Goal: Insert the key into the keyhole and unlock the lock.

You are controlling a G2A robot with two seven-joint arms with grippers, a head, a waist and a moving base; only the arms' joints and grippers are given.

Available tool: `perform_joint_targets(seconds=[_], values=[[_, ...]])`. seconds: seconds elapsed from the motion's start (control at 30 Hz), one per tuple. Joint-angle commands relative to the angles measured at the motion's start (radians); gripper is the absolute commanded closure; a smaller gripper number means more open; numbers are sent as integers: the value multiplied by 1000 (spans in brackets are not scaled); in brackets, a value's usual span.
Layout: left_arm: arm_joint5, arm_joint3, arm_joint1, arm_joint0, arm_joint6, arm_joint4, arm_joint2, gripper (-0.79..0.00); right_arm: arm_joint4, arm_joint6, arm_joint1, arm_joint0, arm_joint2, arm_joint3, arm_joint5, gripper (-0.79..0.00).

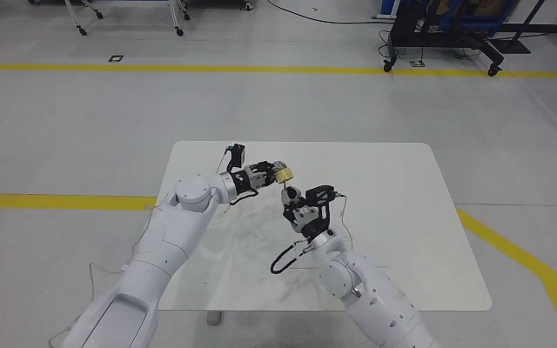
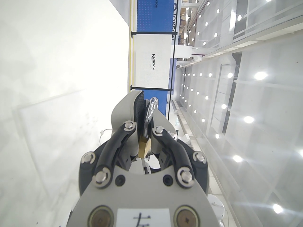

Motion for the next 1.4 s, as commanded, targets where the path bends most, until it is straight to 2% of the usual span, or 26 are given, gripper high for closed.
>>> perform_joint_targets(seconds=[0.0, 0.1, 0.2, 0.3, 1.37], values=[[-2, -1, 0, 2, 4, -1, -3, 0, 112, 85, 6, -9, 37, -12, -58, 0], [-4, -3, 0, 4, 5, 1, -7, 0, 284, 259, 18, -8, 103, -22, -130, 0], [-4, -5, 0, 5, 3, 5, -9, 0, 397, 430, 28, 11, 146, -15, -148, 0], [-6, -9, 0, 6, 1, 9, -10, 0, 451, 501, 32, 29, 169, -8, -140, 0], [-31, -13, -2, 6, -41, 57, -15, 0, 530, 515, 33, 70, 158, 29, -117, 0]])
